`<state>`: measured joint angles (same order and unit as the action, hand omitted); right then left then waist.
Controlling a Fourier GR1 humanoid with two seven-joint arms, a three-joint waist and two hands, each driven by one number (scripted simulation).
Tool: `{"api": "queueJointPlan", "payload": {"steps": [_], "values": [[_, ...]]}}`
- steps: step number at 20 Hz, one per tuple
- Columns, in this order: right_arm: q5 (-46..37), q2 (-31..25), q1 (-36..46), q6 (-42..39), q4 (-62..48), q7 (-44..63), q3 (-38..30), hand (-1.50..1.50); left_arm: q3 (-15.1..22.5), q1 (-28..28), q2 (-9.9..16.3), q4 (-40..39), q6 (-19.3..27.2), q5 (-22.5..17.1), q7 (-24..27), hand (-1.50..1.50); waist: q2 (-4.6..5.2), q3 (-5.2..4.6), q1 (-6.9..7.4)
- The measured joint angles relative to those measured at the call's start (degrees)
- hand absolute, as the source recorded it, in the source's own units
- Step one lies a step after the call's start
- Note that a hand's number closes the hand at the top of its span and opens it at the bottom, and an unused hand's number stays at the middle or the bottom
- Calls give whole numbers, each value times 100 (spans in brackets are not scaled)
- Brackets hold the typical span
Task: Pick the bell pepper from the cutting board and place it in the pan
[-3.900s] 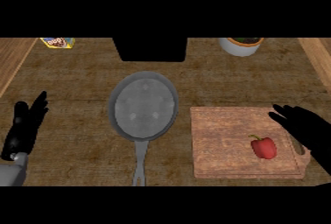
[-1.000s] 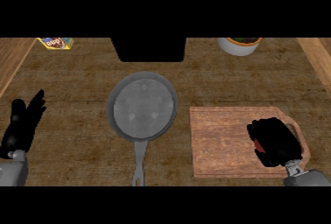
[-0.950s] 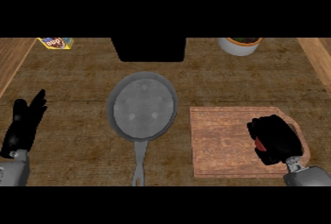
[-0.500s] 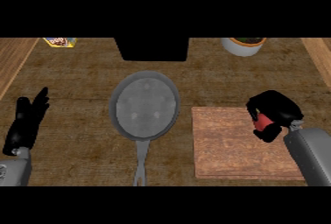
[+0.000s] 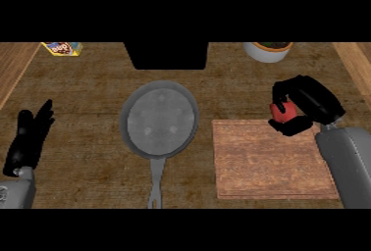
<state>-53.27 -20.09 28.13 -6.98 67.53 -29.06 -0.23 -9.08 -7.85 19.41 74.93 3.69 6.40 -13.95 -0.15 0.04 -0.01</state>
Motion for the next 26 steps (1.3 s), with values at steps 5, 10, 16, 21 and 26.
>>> {"api": "queueJointPlan", "payload": {"steps": [5, 10, 16, 21, 26], "values": [[398, 274, 38, -366, 779, 176, -33, 150, -70, 43, 18, -44, -60, -1, 60, 0, 0, -5, -8], [479, 909, 368, -554, 987, 859, 146, 150, -73, 22, -52, -147, -60, 54, 189, 0, 7, -6, 13], [634, 1649, 1154, -379, 230, 1649, 334, 150, -61, -47, -57, -138, -116, 84, 132, 0, 24, -5, 81], [1185, 1900, 1738, 245, -768, 2101, 807, 150, -43, -24, -45, 66, -212, 64, 3, 0, 38, -3, 168], [1820, 1976, 2355, 1095, -2061, 2251, 1480, 150, -12, -202, -87, -65, -195, 134, 9, 0, 69, -4, 254]]}}
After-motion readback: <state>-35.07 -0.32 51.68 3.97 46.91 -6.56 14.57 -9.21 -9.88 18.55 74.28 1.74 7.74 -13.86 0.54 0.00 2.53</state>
